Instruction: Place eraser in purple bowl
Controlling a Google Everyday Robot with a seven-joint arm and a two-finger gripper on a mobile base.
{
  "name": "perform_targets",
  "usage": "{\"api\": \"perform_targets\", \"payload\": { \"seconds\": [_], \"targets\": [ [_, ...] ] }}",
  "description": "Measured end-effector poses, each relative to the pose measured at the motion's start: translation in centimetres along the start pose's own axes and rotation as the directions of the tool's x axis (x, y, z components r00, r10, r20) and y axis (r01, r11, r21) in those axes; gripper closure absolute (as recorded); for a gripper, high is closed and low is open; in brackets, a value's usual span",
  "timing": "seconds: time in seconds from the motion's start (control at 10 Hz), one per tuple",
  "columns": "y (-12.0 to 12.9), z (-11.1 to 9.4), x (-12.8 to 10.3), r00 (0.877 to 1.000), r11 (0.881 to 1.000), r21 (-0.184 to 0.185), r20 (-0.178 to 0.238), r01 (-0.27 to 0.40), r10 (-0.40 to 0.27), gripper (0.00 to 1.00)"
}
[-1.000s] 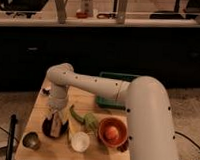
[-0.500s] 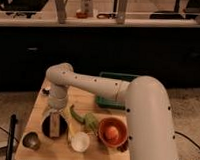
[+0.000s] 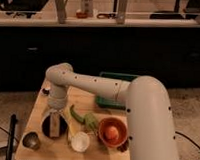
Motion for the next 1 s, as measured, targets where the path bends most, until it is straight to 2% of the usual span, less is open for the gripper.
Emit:
{"api": "perform_targets", "payload": {
  "seconds": [1.0],
  "targets": [
    [-0.48, -0.41, 0.57, 1.000, 0.999, -0.023, 0.017, 0.023, -0.022, 0.20]
  ]
}}
